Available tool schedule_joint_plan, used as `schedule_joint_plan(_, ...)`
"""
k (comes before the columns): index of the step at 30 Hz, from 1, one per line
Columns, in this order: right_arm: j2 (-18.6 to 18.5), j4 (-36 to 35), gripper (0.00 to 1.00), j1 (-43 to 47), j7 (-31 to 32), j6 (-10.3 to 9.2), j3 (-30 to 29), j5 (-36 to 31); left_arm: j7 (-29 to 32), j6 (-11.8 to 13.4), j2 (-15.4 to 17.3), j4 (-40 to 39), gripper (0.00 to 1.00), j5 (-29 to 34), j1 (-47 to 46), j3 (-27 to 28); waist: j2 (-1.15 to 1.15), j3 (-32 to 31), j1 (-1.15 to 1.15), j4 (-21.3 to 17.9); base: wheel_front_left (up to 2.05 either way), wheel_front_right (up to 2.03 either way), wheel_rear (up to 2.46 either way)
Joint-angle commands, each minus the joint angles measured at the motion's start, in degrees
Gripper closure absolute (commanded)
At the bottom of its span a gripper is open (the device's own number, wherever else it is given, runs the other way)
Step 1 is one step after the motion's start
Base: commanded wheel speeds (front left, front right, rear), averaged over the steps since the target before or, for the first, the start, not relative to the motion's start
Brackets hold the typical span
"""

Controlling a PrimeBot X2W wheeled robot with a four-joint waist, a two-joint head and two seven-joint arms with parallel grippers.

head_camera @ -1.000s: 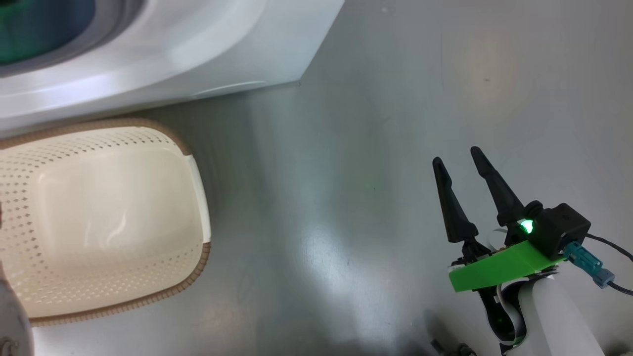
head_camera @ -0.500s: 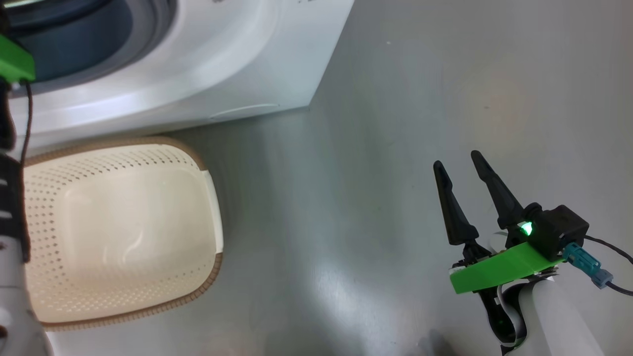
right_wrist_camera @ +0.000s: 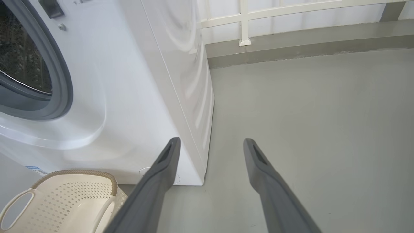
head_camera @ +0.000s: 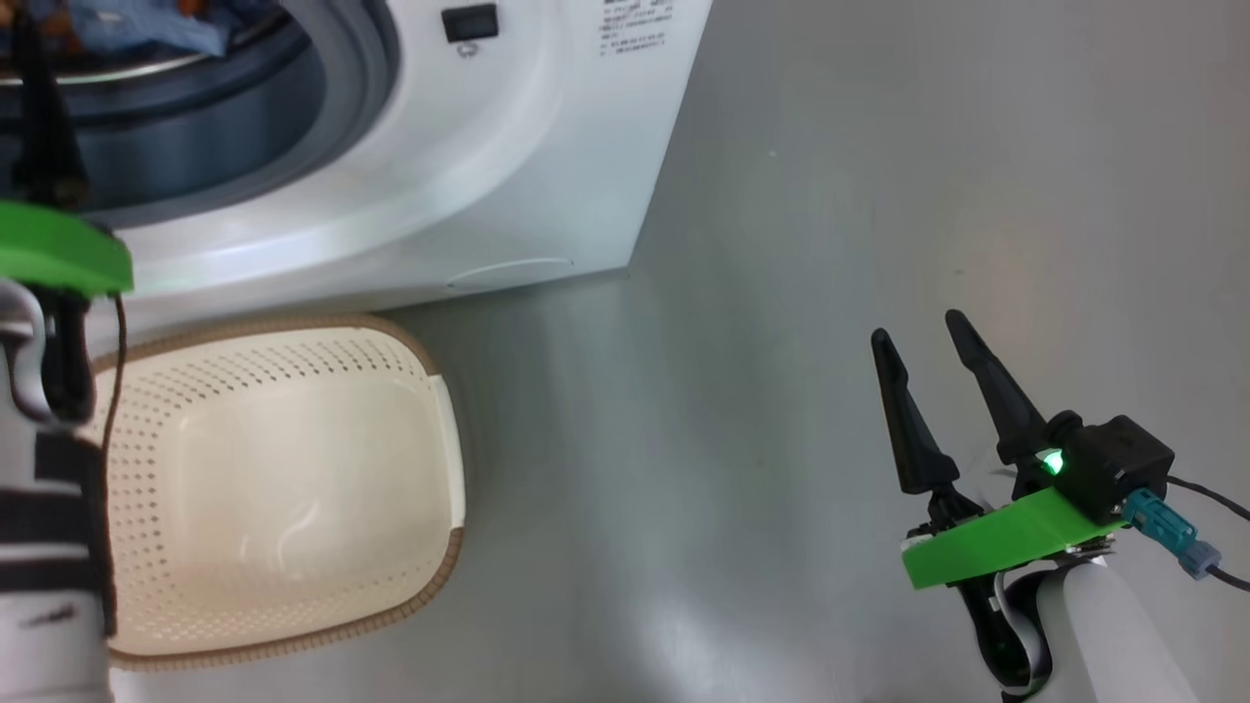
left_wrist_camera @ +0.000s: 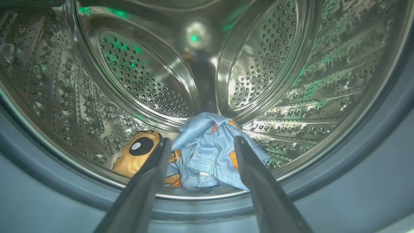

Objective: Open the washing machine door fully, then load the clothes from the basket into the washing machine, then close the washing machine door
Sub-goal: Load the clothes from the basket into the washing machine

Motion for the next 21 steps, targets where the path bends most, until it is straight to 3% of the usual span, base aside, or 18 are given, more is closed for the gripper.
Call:
schedule_joint_plan(1, -0.1, -1.1, 0.0, 2.3, -0.3, 0.09, 1.1, -0.3, -0.3, -0.2, 2.4, -3.3, 0.0, -0.3, 3.1, 1.7, 0.0, -1.6, 0.0, 0.2, 0.0, 0.0, 0.0)
schedule_joint_plan(21, -0.7, -1.6, 0.0, 6.6, -0.3, 0.09, 0.6, -1.0, -0.3, 0.7, -4.0, -23.9, 0.0, 0.5, 32.2, 5.9, 0.0, -12.1, 0.0, -0.4, 0.0, 0.0, 0.0)
